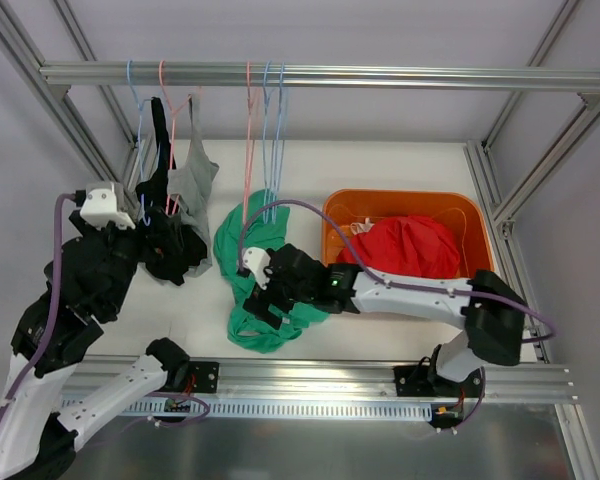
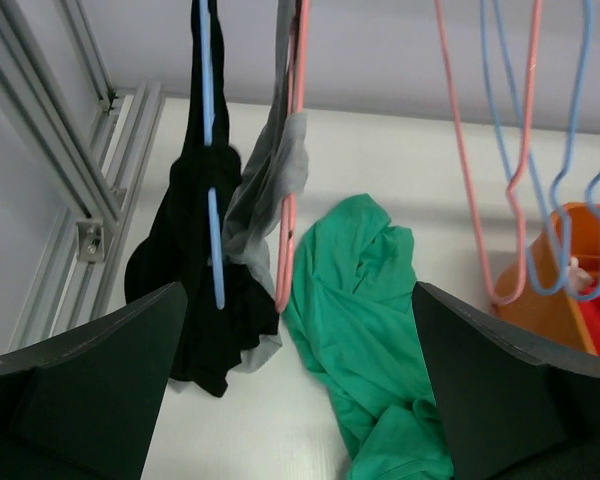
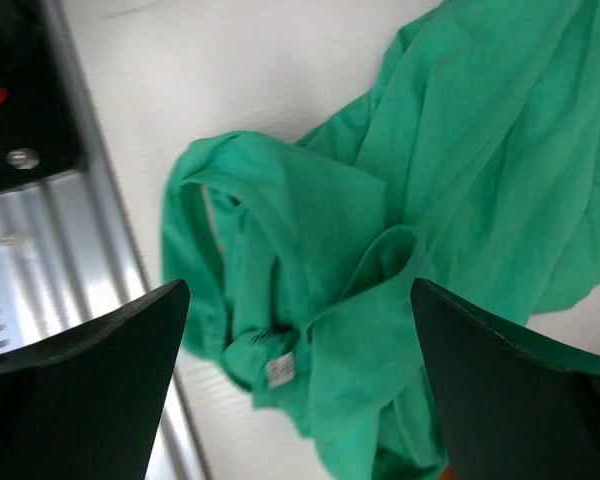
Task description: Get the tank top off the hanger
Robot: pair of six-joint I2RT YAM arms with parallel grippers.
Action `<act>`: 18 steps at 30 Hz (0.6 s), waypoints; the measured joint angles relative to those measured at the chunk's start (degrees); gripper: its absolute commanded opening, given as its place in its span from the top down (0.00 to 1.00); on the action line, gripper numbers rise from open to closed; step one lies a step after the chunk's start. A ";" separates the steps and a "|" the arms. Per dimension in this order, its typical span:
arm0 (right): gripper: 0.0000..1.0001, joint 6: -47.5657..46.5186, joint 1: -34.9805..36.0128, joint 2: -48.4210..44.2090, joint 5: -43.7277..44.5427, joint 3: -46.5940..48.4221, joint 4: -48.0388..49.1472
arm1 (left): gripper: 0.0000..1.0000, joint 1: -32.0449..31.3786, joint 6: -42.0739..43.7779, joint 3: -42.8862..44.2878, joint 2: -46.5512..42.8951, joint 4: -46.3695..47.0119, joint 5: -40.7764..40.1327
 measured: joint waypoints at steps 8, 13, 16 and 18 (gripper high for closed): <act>0.01 -12.79 -0.07 16.59 7.19 1.84 9.16 | 0.01 0.00 -0.74 -14.84 -9.79 -0.44 -2.16; 0.01 -16.00 -0.17 20.79 9.27 1.81 15.41 | 0.01 0.00 -0.55 -17.68 -9.38 -0.39 -1.66; 0.01 -15.10 -0.61 23.39 9.31 3.08 18.12 | 0.01 0.00 -0.42 -17.97 -8.28 -0.35 -0.33; 0.01 -13.44 -1.09 25.24 8.41 4.68 19.71 | 0.01 0.00 -0.37 -18.05 -8.02 -0.24 0.26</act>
